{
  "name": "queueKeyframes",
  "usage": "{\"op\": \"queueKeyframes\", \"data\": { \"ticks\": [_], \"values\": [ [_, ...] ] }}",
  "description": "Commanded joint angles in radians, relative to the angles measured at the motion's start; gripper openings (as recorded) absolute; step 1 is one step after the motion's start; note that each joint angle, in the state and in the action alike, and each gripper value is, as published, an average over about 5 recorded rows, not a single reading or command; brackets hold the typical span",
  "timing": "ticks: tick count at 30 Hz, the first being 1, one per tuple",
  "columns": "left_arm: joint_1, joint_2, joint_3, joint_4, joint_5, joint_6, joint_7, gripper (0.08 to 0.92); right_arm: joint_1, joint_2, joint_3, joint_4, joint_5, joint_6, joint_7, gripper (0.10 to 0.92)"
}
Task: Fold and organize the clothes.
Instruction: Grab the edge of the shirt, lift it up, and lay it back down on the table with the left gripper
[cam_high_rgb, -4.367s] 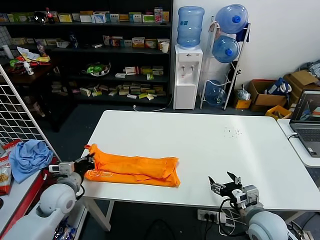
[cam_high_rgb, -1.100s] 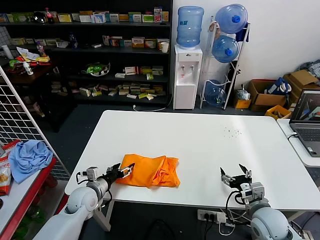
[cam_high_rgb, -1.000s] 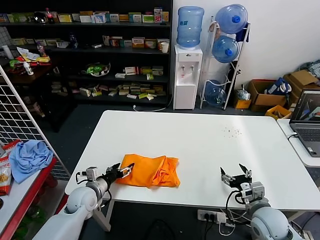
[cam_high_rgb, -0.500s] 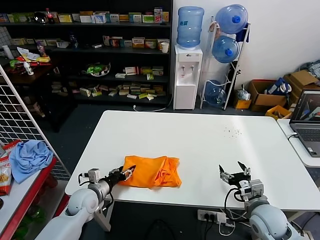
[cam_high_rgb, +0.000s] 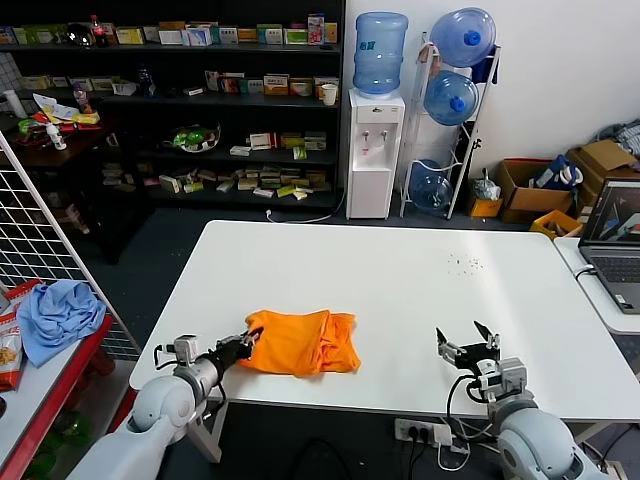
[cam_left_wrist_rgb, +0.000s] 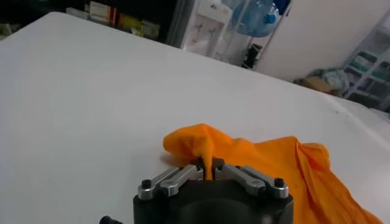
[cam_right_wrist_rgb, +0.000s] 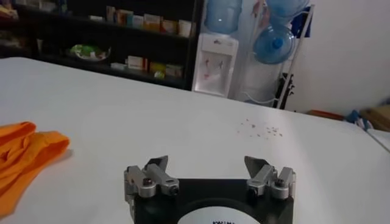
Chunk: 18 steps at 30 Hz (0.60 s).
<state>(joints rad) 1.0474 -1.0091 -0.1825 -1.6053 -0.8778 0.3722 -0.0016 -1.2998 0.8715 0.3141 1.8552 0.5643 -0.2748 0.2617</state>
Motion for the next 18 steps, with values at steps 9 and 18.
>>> {"op": "queueKeyframes", "data": {
  "ticks": [9,18],
  "values": [
    [0.014,0.212,-0.144,-0.009,0.146,0.044,-0.116,0.147,0.055,0.019,-0.052,-0.005,0.000,-0.005,0.001,0.823],
    [0.025,0.306,-0.223,0.083,0.448,0.003,-0.109,0.147,0.061,0.016,-0.066,0.004,0.001,-0.004,-0.001,0.823]
  ]
}}
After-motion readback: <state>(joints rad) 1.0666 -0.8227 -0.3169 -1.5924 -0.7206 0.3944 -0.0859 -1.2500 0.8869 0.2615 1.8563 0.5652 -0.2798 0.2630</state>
